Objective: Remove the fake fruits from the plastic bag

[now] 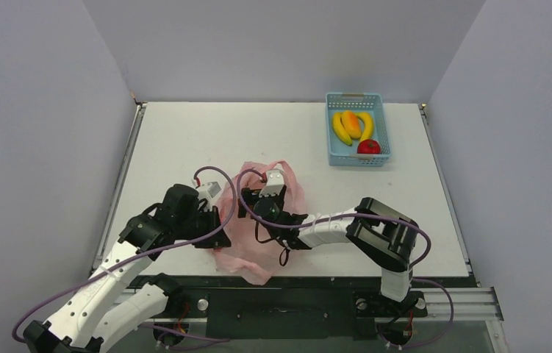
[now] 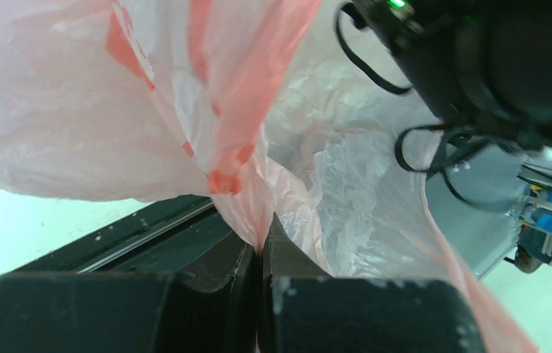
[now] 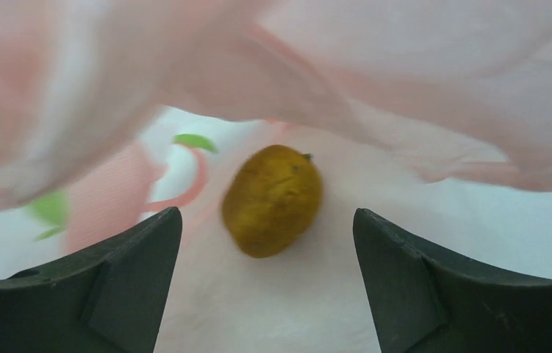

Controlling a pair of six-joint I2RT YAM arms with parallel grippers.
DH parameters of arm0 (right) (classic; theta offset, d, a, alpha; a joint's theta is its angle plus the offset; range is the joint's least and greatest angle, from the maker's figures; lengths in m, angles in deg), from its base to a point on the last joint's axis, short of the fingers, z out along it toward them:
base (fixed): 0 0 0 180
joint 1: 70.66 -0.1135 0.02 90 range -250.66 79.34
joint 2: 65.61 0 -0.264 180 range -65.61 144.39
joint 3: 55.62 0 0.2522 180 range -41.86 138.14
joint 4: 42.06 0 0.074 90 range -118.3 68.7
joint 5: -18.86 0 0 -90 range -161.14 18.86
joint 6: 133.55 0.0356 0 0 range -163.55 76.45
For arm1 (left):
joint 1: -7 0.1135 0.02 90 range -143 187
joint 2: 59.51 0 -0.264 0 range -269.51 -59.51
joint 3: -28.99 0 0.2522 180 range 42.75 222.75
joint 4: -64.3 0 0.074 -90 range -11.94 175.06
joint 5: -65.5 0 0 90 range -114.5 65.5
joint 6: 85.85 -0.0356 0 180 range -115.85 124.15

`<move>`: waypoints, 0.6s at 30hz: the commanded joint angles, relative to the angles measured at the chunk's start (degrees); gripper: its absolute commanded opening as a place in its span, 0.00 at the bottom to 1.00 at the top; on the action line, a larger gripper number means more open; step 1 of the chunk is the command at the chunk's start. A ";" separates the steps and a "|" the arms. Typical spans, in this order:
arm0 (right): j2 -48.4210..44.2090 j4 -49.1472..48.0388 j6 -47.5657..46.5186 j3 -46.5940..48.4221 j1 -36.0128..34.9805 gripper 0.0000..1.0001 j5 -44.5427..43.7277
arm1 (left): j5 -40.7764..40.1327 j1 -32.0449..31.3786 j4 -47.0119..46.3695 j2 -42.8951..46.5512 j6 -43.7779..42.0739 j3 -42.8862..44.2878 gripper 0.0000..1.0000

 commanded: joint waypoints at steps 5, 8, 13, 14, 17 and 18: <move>4.55 -11.72 -1.79 3.03 -2.35 0.83 -3.46 | -6.01 -0.33 -1.62 -0.10 1.57 -4.40 0.00; 8.03 -11.34 -2.98 6.05 -2.43 0.83 -3.19 | -5.69 -0.32 -1.73 -0.92 1.29 -4.23 0.00; 12.78 -10.88 -4.33 10.63 -2.30 0.83 -2.94 | -5.84 -0.32 -1.78 -0.68 1.32 -4.22 0.00; 13.87 -11.34 -4.73 11.62 -2.28 0.83 -2.59 | -5.76 -0.29 -1.78 -0.73 1.32 -4.37 0.00; 16.47 -8.91 -4.42 15.20 -2.18 0.83 -2.98 | -5.71 -0.33 -1.74 -0.83 1.33 -4.41 0.00; 17.98 -7.51 -4.29 17.38 -2.18 0.83 -2.54 | -5.71 -0.32 -1.70 -0.81 1.29 -4.37 0.00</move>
